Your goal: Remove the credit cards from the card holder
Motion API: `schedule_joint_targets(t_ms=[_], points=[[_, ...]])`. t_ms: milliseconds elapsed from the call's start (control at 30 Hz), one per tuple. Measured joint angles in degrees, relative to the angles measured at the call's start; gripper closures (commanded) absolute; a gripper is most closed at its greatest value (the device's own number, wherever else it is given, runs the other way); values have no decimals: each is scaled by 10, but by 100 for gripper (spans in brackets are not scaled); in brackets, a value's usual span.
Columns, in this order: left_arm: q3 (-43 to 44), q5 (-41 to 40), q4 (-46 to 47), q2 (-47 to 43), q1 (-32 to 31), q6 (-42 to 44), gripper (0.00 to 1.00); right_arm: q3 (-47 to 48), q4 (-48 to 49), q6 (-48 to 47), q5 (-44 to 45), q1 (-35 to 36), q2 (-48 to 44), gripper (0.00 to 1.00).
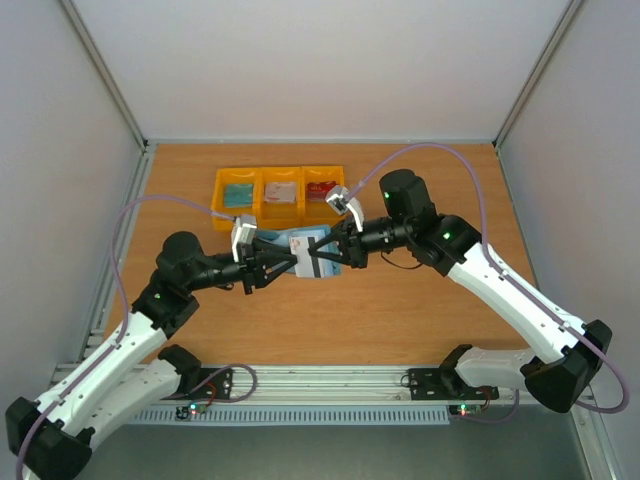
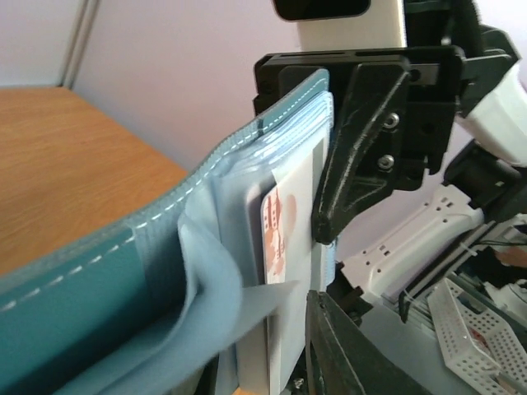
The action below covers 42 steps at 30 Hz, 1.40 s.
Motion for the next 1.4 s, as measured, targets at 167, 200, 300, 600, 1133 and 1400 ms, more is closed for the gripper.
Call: schedule_joint_targets(t_ms=[167,200,300,600,1133,1400], points=[[0,35,30,1,0,-4,75,-10,21,0,-31,-2,-15,99],[0,39,34,1,0,-5,74,-12,24,0,-36,-2,-17,99],[0,52,47,1,-2,-5,74,-13,29,0,-49,-4,-19,99],[0,61,59,5,-10,-4,99,-13,30,0,-68,-4,-18,99],[2,60,36,-6,-16,-13,100,-13,12,-65,-75,-3,-19,72],[2,61,36,-8,2,-37,100,-21,7,-78,-88,-28,-30,78]])
